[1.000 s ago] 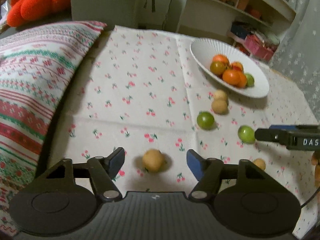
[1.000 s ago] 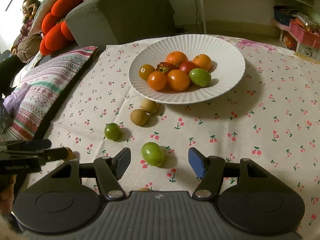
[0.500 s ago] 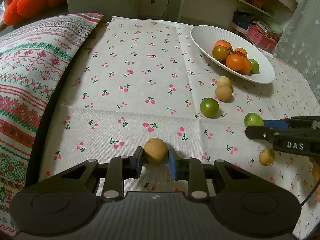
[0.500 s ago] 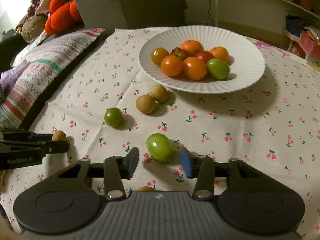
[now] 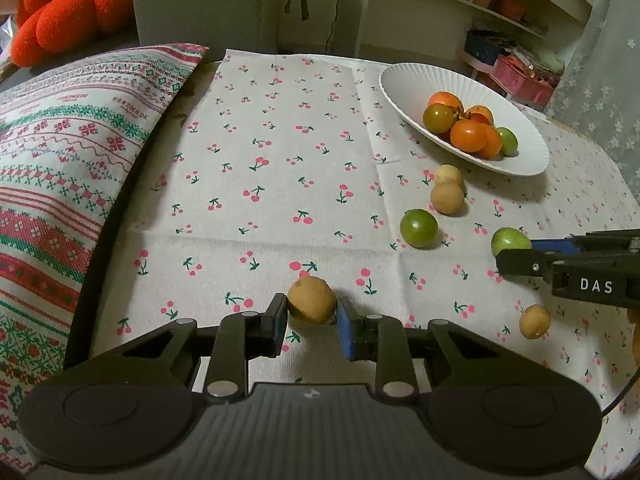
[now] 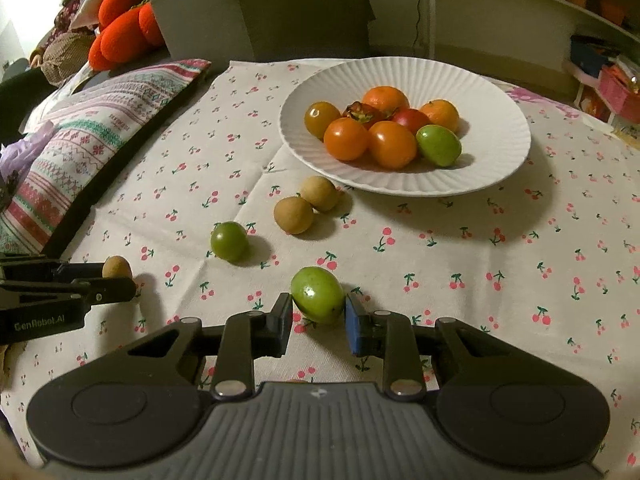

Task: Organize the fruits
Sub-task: 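Grasp the brown tomato with the left tool while the right tool grasps the green tomato, then carry the brown tomato in the left tool onto the plate while the right tool places its green tomato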

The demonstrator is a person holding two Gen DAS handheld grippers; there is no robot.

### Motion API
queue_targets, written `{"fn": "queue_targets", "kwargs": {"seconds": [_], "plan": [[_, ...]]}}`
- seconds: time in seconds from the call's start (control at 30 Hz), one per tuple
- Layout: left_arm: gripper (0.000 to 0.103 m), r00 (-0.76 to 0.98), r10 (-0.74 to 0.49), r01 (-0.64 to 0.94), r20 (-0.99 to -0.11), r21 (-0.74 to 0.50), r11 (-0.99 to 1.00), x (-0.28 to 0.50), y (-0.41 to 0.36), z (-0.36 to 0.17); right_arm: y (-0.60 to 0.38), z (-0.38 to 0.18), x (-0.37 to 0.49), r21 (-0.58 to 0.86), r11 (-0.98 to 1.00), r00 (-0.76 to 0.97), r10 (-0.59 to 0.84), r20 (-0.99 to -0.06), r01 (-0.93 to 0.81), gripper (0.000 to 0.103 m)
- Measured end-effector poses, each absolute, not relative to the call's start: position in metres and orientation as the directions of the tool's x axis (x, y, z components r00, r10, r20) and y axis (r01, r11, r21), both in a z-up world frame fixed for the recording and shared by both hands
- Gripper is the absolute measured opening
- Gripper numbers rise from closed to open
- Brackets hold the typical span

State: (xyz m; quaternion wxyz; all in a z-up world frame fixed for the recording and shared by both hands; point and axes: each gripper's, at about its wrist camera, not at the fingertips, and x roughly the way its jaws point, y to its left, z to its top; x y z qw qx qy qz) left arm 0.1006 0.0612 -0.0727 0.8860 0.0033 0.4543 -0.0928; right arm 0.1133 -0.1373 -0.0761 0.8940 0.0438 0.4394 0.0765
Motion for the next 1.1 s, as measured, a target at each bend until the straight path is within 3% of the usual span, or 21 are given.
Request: {"fn": "queue_targets", "kwargs": {"seconds": [0.6,1.1], "plan": [[0.008,0.635,-0.161,0.117,-0.755,-0.112,0.987,0.106,0.070,-0.055,-0.151,-0.044,0.110,0.228,0.972,0.682,0.203,-0.703,-0.054,0.025],[0.008,0.709,-0.226,0.129,-0.668,-0.192,0.973,0.136,0.055,-0.027,-0.225,-0.026,0.121,0.357,0.924,0.755,0.138,-0.641,0.135,0.025]]}}
